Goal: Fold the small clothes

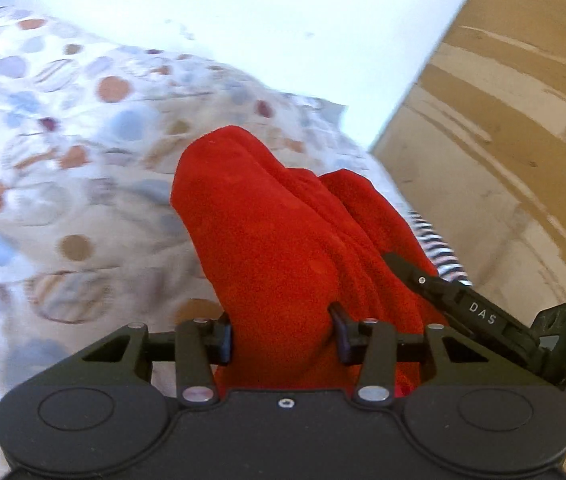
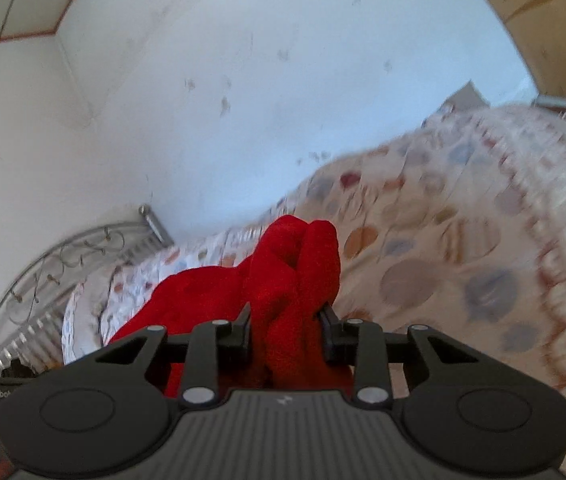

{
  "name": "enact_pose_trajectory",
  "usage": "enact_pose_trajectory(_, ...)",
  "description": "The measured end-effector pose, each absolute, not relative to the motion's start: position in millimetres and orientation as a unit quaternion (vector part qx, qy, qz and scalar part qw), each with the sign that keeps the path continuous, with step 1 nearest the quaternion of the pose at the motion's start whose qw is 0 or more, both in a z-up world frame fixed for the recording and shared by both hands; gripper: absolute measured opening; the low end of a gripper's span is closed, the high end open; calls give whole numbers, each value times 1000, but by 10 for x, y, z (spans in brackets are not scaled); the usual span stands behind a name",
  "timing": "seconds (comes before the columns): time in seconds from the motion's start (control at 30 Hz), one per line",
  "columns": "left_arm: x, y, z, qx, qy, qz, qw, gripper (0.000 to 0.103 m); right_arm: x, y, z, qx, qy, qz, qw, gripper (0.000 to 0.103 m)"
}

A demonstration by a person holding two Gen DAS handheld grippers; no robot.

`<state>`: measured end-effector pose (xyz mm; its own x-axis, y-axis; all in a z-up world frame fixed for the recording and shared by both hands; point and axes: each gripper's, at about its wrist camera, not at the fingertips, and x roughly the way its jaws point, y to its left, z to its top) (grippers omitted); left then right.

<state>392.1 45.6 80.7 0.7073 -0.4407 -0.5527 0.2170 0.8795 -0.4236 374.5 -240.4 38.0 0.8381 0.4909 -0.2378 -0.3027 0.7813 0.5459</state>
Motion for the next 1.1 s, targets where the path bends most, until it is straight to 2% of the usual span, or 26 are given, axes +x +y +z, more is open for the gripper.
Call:
enact_pose_trajectory(0.17, 4077, 670, 257, -145, 376, -153, 902, 51, 4035, -2136, -43, 212, 249, 191, 926, 35)
enact_pose_trajectory(0.27, 4064, 795, 50, -152, 362, -154, 907, 56, 4104, -2191, -248, 223, 256, 184, 922, 37)
enact_pose_trajectory(0.53, 3952, 735, 103, -142, 346, -129, 918, 69, 3997, -2210, -148, 213, 259, 193, 922, 44)
enact_pose_trajectory(0.6, 3873, 695, 182, -127, 342, -114, 924, 73, 3894, -2215, -52, 204, 252, 184, 928, 52)
enact_pose_trajectory(0.67, 3782, 673, 288, -115, 337, -100, 929, 82, 3715, -2236, 78, 193, 234, 190, 934, 57)
enact_pose_trajectory(0.73, 3608, 648, 405, -104, 324, -91, 936, 86, 3481, -2277, 201, 179, 213, 205, 938, 66)
enact_pose_trajectory(0.8, 3375, 635, 536, -100, 305, -85, 943, 92, 3210, -2308, 330, 160, 194, 206, 946, 79)
enact_pose_trajectory(0.87, 3112, 621, 663, -98, 281, -84, 951, 98, 2927, -2341, 466, 140, 174, 209, 952, 85)
enact_pose_trajectory(0.93, 2816, 601, 787, -92, 257, -80, 959, 101, 2607, -2374, 592, 123, 156, 211, 957, 90)
enact_pose_trajectory(1.0, 2532, 567, 874, -83, 234, -74, 966, 102, 2282, -2400, 699, 112, 136, 212, 961, 99)
enact_pose_trajectory(1.1, 2106, 521, 947, -70, 204, -63, 974, 102, 1815, -2444, 797, 105, 109, 206, 967, 103)
